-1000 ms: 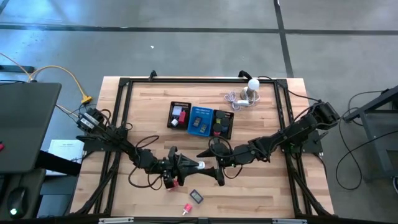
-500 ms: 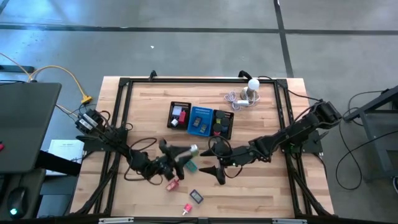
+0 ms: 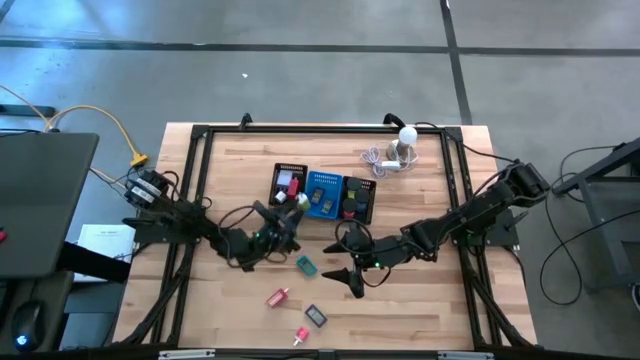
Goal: Pick & Place Office items
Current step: Put the green charger adapter into the left black bin
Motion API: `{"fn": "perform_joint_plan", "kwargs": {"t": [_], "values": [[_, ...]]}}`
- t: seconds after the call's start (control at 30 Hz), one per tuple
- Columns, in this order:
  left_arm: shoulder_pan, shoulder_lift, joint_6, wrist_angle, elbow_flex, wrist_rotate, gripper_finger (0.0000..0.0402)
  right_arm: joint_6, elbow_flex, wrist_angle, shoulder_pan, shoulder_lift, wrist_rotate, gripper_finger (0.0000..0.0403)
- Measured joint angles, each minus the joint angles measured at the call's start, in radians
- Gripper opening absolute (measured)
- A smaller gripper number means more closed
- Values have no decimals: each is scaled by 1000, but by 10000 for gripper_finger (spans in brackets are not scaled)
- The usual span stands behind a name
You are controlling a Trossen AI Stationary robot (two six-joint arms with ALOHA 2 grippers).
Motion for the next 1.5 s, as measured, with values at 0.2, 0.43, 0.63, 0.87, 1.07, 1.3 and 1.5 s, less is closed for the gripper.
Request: {"fn": "perform_joint_plan", "kwargs": {"t": [0.2, 0.43, 0.63, 0.87, 1.07, 1.3, 1.5], "values": [[51, -90, -13, 1, -105, -5, 142, 0, 0, -4, 7, 0, -1, 301], [47, -365, -82, 1, -280, 8, 142, 0, 0, -3, 5, 0, 0, 301], [52, -557, -373, -77, -447, 87, 142, -3, 0, -3, 3, 0, 11, 301], [91, -641, -825, -376, -533, 377, 142, 0, 0, -3, 3, 0, 53, 301], [214, -645, -1096, -606, -531, 508, 142, 9, 0, -3, 3, 0, 53, 301], [384, -645, -1408, -829, -493, 692, 142, 23, 0, -3, 3, 0, 53, 301], [450, -644, -1617, -1061, -403, 745, 142, 18, 0, -3, 3, 0, 53, 301]]}}
